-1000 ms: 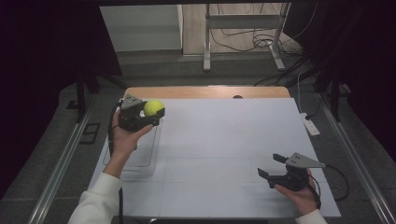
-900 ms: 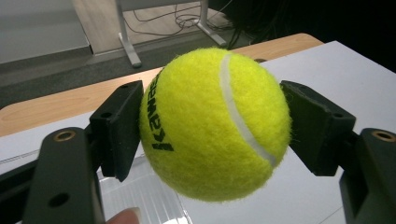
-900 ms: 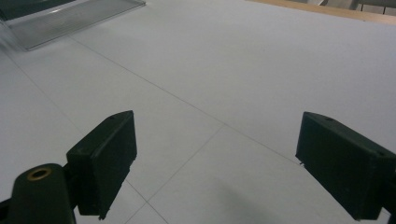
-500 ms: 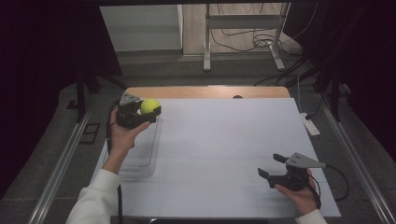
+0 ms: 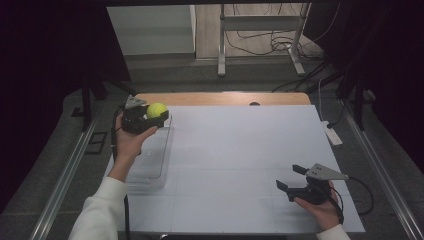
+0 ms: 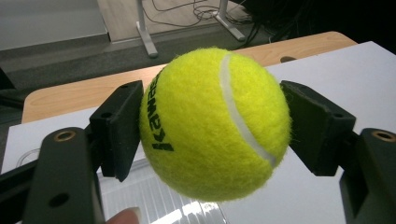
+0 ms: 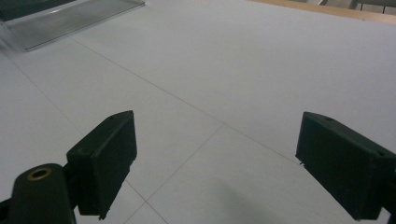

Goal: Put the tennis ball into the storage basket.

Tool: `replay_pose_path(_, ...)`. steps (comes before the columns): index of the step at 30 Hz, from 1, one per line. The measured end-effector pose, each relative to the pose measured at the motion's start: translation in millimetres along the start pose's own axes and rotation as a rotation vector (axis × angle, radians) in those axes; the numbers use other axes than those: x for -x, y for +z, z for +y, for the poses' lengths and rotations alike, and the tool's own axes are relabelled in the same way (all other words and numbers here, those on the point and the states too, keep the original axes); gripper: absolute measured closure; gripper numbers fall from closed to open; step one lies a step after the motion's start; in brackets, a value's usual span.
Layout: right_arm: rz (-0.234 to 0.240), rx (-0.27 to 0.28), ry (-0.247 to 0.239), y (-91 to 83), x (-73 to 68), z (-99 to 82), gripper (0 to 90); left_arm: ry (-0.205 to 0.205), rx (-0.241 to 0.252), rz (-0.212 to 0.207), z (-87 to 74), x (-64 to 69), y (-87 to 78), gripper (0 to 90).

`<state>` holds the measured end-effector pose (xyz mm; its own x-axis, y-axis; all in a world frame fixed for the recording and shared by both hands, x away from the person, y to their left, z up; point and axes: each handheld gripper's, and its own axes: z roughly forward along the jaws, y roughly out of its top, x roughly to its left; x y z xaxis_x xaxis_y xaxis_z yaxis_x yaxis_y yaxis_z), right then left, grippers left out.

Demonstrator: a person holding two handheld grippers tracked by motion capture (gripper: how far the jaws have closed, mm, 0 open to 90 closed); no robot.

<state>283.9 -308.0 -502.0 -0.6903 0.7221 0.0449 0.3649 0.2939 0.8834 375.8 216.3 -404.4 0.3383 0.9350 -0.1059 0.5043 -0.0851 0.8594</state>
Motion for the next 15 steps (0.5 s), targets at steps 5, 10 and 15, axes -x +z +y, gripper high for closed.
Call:
replay_pose_path(5,0.001,0.000,-0.002,0.1,-0.3,-0.1,12.7,0.000,-0.003,0.014,2.5,-2.4,2.2,27.1)
replay_pose_path(10,0.005,0.002,-0.001,0.2,-0.2,0.0,12.8,-0.004,-0.002,0.023,4.8,-5.1,3.5,27.1)
replay_pose_path(15,0.004,0.003,-0.003,-0.3,-0.1,0.3,12.8,-0.010,-0.004,0.034,7.1,-9.2,4.4,27.1)
